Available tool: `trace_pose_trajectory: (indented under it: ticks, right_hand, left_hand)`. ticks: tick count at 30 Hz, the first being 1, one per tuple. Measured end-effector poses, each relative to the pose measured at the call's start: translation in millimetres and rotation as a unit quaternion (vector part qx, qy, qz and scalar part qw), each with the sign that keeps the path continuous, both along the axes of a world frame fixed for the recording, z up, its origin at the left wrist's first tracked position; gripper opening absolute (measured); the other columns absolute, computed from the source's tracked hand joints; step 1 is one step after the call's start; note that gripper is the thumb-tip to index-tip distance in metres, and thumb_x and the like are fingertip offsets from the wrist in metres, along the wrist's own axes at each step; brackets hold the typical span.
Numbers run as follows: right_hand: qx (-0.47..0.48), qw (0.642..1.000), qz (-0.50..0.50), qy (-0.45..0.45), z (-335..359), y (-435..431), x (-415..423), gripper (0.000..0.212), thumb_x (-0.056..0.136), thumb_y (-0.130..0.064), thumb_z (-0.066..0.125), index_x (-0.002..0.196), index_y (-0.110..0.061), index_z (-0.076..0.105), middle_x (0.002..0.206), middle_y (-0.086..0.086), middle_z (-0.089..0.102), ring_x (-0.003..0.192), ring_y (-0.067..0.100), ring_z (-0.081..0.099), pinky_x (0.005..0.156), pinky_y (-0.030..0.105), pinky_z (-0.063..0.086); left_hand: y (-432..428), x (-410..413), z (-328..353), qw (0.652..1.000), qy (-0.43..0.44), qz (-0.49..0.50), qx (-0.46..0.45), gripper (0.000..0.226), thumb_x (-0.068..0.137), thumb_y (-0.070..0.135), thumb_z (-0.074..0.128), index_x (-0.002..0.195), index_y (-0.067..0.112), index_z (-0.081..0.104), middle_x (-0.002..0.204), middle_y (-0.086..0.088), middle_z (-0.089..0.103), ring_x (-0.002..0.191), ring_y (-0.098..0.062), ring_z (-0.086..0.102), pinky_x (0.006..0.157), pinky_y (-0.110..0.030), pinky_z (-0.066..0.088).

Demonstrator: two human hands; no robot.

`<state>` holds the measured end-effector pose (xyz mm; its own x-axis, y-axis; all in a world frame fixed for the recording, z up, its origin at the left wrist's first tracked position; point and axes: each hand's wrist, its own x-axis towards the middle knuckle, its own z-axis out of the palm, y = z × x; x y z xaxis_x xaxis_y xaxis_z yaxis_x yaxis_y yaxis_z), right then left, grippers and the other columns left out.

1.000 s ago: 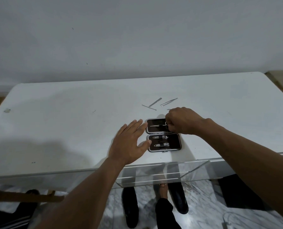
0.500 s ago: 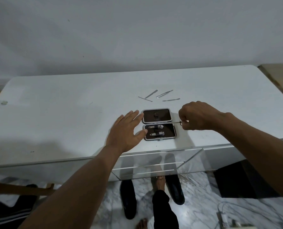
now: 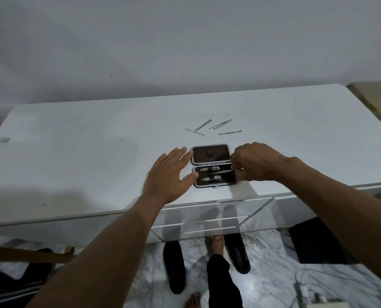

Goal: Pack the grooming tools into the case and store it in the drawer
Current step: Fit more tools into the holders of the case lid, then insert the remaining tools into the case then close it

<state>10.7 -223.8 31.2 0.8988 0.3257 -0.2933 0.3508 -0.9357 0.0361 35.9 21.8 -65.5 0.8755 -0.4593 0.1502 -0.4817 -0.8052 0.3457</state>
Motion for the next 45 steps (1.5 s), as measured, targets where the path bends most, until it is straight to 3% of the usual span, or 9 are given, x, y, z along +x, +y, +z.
trace_pose_trajectory:
  ticks: [18,24,29,37,42,45]
  right_hand:
    - [0.066,0.997,0.025,-0.01,-15,15,5,0.013,0.08,-0.018,0.054,0.076,-0.013,0.066,0.09,0.005,0.066,0.077,0.03,0.06,0.06,0.028,0.035]
    - [0.066,0.998,0.02,-0.01,-18,12,6,0.015,0.078,-0.02,0.052,0.073,-0.015,0.065,0.085,0.004,0.068,0.076,0.031,0.061,0.059,0.029,0.041]
    - [0.109,0.993,-0.048,-0.023,-10,6,16,0.017,0.081,-0.027,0.053,0.082,-0.019,0.069,0.089,0.002,0.071,0.081,0.028,0.064,0.071,0.039,0.055]
    - [0.075,0.978,-0.167,-0.098,-18,-14,64,0.018,0.085,-0.015,0.049,0.084,-0.008,0.066,0.09,0.013,0.069,0.078,0.037,0.061,0.063,0.034,0.047]
    - [0.07,0.976,-0.176,-0.112,-24,-12,96,0.017,0.084,-0.007,0.048,0.085,-0.005,0.065,0.09,0.015,0.067,0.077,0.038,0.061,0.062,0.033,0.046]
    - [0.074,0.977,-0.161,-0.123,-26,-7,113,0.02,0.084,-0.004,0.049,0.096,-0.006,0.066,0.1,0.014,0.064,0.085,0.039,0.062,0.068,0.035,0.049]
  left_hand:
    - [0,0,1,1.0,0.0,0.002,0.005,0.065,0.092,0.059,0.038,0.149,0.033,0.026,0.156,0.009,0.026,0.144,-0.008,0.017,0.117,-0.032,0.013]
    - [-1,-1,2,1.0,-0.001,-0.005,0.01,0.063,0.093,0.057,0.039,0.15,0.034,0.023,0.156,0.007,0.028,0.144,-0.011,0.019,0.116,-0.033,0.014]
    - [0,-2,0,1.0,-0.002,-0.005,0.002,0.057,0.094,0.056,0.036,0.147,0.035,0.03,0.155,0.006,0.031,0.144,-0.011,0.02,0.116,-0.034,0.015]
    - [-1,-1,1,1.0,-0.003,-0.005,-0.001,0.058,0.093,0.056,0.034,0.147,0.035,0.031,0.155,0.007,0.031,0.144,-0.011,0.022,0.116,-0.033,0.015]
    - [-1,-1,2,1.0,0.002,-0.001,-0.009,0.058,0.092,0.056,0.035,0.146,0.035,0.033,0.154,0.007,0.032,0.143,-0.01,0.023,0.116,-0.034,0.016]
    - [-1,0,3,1.0,0.011,0.002,-0.013,0.059,0.091,0.056,0.036,0.146,0.036,0.032,0.154,0.008,0.031,0.144,-0.008,0.021,0.118,-0.035,0.018]
